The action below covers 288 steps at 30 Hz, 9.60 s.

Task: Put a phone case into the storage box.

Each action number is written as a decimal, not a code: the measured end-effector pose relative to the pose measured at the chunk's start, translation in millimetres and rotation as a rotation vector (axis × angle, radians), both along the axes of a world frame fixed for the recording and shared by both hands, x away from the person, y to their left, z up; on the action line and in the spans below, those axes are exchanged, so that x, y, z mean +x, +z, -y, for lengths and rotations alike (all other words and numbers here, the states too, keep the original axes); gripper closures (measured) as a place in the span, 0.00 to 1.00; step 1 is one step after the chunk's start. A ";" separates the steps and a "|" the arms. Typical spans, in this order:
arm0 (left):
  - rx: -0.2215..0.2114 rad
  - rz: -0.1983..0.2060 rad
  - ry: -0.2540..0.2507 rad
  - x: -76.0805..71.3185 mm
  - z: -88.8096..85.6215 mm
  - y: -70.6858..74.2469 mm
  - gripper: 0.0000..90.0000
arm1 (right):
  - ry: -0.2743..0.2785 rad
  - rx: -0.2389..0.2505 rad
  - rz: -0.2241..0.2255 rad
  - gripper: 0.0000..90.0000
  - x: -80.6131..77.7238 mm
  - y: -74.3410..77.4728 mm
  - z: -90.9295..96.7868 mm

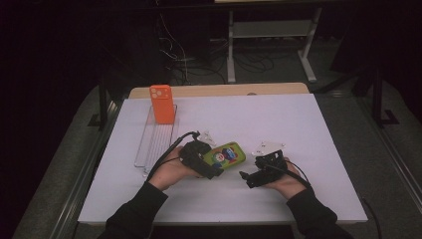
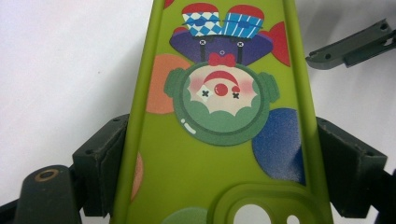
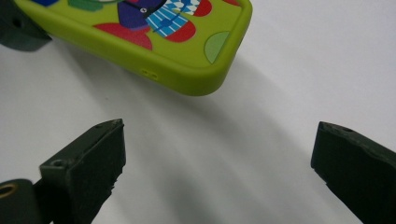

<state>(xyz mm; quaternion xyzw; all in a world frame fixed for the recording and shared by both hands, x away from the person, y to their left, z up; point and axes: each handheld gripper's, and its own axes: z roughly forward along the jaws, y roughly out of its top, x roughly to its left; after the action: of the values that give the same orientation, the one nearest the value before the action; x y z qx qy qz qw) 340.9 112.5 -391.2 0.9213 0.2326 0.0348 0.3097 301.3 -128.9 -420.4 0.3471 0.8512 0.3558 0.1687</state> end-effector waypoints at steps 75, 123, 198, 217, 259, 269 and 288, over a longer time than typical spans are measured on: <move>-0.016 -0.008 0.026 6.4 -10.0 5.2 0.16 | 0.331 -0.731 0.872 0.53 -25.7 -13.9 -69.3; -0.093 0.034 0.027 6.0 -28.0 10.9 0.00 | 0.270 -0.719 0.748 0.84 -18.8 -10.1 -49.4; -0.406 0.029 0.171 49.2 18.8 29.5 0.00 | -0.064 0.281 0.011 0.84 13.5 11.6 0.8; -0.429 0.012 0.171 53.9 43.1 26.8 0.00 | -0.051 0.295 0.007 0.84 11.5 11.8 -4.0; -0.357 0.112 0.233 72.8 -9.0 71.4 0.15 | -0.056 0.163 -0.027 0.13 5.3 0.4 14.9; -0.333 0.212 0.346 93.2 -60.9 103.0 0.15 | -0.074 0.128 -0.021 0.00 -5.7 -7.2 43.5; -0.168 0.318 0.645 134.3 -126.9 95.1 0.15 | -0.093 0.130 -0.026 0.00 -8.3 -11.6 52.6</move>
<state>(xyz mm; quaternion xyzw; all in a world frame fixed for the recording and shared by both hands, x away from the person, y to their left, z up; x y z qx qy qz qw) 475.1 239.4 -296.1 0.7549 0.4624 0.2540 0.3896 293.0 -181.5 -432.0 0.4010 0.8113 0.3975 0.1513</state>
